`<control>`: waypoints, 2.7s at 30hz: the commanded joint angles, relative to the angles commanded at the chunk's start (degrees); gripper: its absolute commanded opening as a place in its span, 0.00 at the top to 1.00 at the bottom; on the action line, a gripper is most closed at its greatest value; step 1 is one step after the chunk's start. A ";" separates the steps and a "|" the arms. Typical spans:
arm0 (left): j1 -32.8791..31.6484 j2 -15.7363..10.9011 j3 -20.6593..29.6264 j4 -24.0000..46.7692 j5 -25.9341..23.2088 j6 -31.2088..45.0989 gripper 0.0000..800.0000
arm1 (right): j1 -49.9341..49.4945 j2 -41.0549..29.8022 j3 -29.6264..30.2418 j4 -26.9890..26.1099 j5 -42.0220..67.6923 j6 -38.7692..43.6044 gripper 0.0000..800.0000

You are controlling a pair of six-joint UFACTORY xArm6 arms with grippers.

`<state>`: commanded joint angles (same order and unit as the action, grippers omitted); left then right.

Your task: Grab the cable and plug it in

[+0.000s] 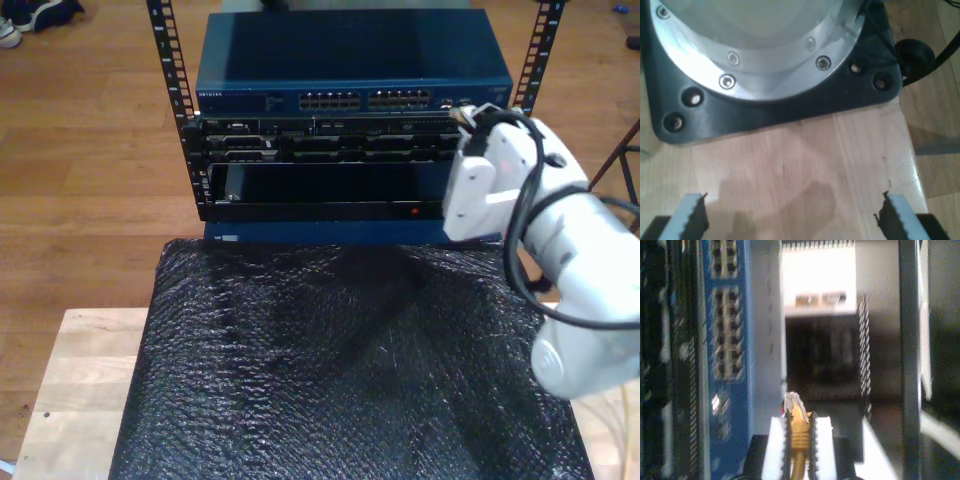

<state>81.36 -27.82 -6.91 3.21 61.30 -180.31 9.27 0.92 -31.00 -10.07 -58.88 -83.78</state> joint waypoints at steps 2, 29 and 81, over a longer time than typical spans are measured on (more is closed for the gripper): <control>0.00 0.00 0.00 0.00 0.00 0.00 0.00 | -0.18 1.67 -1.49 0.00 -0.26 0.09 1.00; 0.00 0.00 0.00 0.00 0.00 0.00 0.00 | 3.87 20.31 -10.81 11.87 -13.63 -9.41 1.00; 0.00 0.00 0.00 0.00 0.00 0.00 0.00 | 16.70 37.98 -31.03 40.79 -19.25 -13.36 1.00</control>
<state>81.36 -27.82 -6.91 3.21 61.30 -180.31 25.98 38.90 -62.03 30.73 -78.13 -97.14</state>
